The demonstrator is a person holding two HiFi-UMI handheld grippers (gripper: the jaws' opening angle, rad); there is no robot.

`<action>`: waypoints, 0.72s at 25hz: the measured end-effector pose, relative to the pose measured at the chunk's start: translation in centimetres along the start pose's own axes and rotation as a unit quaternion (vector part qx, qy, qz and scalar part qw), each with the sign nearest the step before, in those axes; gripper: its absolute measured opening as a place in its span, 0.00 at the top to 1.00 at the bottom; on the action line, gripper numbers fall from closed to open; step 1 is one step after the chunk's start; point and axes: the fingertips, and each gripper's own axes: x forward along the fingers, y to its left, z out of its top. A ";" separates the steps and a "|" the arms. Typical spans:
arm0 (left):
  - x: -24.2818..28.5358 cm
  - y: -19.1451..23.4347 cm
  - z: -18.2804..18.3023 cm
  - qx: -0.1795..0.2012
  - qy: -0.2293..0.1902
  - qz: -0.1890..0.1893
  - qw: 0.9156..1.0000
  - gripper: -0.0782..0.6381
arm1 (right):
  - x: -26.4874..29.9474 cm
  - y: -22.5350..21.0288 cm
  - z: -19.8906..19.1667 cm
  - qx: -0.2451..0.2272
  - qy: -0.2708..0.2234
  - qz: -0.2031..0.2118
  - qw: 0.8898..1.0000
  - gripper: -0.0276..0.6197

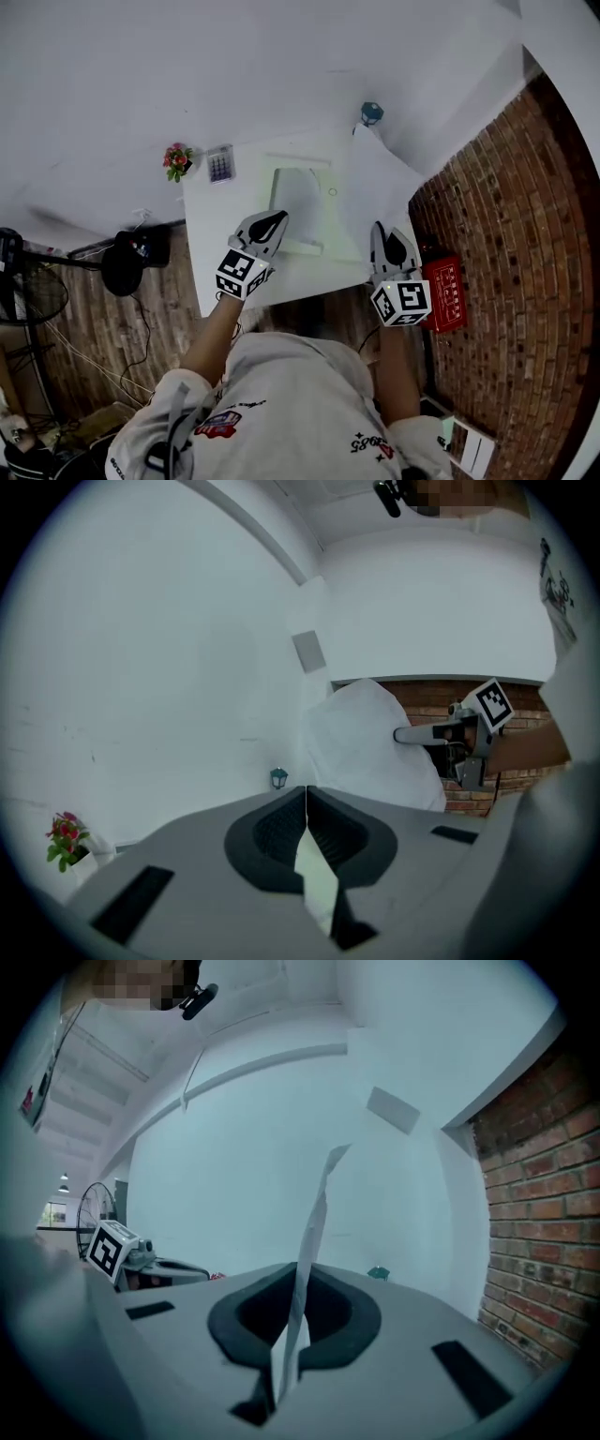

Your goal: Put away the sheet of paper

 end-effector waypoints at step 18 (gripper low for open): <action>2.6 3.0 0.6 -0.019 0.003 0.120 0.993 0.86 | 8.4 -2.9 0.0 0.008 0.011 0.134 0.991 0.96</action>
